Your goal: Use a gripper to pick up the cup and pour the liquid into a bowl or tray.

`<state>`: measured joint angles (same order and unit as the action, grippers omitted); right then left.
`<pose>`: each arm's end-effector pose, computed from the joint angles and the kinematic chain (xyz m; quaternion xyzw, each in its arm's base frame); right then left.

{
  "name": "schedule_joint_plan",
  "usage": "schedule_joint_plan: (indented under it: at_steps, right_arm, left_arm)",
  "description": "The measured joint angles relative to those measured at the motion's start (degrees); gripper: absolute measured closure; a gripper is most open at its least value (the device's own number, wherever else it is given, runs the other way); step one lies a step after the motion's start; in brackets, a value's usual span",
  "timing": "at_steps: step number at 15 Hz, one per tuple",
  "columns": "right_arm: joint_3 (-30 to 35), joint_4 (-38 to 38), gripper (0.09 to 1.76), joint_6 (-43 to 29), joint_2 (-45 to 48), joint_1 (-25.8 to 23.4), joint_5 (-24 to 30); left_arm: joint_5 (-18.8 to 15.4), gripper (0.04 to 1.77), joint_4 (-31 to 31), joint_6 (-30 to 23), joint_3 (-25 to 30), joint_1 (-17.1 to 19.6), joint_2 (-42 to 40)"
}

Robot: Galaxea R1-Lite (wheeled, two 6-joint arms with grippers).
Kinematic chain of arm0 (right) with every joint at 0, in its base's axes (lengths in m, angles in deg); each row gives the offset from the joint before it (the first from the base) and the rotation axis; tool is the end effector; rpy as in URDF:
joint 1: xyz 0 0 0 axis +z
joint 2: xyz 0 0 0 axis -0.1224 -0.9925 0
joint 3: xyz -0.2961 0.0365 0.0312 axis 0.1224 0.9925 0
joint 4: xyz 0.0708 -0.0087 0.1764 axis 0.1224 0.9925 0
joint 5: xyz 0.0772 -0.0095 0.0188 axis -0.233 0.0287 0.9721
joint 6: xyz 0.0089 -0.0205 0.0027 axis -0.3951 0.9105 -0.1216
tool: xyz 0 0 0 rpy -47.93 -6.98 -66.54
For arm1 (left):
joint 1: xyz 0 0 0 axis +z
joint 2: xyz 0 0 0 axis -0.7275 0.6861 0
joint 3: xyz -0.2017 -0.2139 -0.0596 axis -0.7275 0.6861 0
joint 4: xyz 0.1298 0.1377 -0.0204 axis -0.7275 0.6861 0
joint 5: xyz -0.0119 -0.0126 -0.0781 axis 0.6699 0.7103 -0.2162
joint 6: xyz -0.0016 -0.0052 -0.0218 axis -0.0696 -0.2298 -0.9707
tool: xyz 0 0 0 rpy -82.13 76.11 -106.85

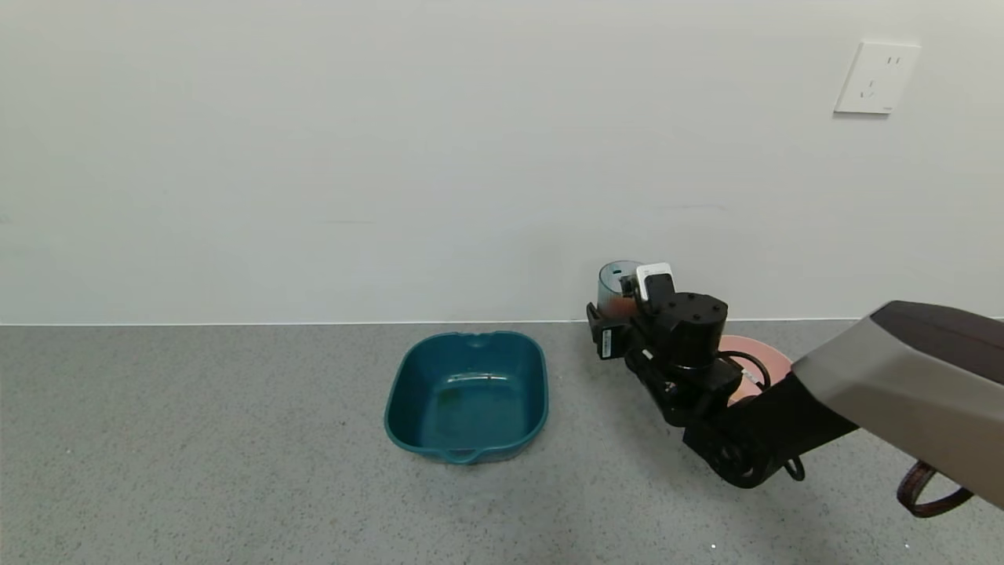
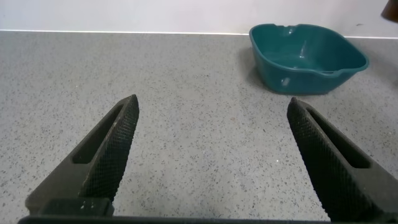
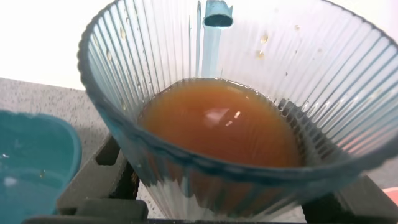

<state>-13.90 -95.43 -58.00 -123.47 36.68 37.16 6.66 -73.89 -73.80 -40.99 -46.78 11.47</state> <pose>0.3811 0.2074 0.1043 -0.0161 0.0035 0.0700 0.9974 -0.0228 0.0003 0.0771 -0.0151 -0.0081 0.0035 0.9998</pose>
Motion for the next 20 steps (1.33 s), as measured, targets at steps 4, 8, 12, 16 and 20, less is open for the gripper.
schedule_joint_plan:
  at_steps: [4, 8, 12, 16, 20]
  right_arm:
    - [0.5, 2.1, 0.46, 0.4, 5.3, -3.0, 2.0]
    - [1.9, 6.1, 0.46, 0.7, 10.0, -7.7, 5.1]
    - [3.9, 10.2, 0.46, 0.8, 14.4, -13.3, 9.2]
    - [5.3, 13.1, 0.46, 0.8, 17.7, -19.1, 13.3]
    - [7.9, 13.4, 0.46, 0.9, 19.7, -25.0, 17.7]
  left_arm:
    - [0.0, 0.09, 0.0, 0.0, 0.0, 0.0, 0.0]
    - [0.0, 0.09, 0.0, 0.0, 0.0, 0.0, 0.0]
    - [0.0, 0.09, 0.0, 0.0, 0.0, 0.0, 0.0]
    - [0.0, 0.09, 0.0, 0.0, 0.0, 0.0, 0.0]
    - [0.0, 0.09, 0.0, 0.0, 0.0, 0.0, 0.0]
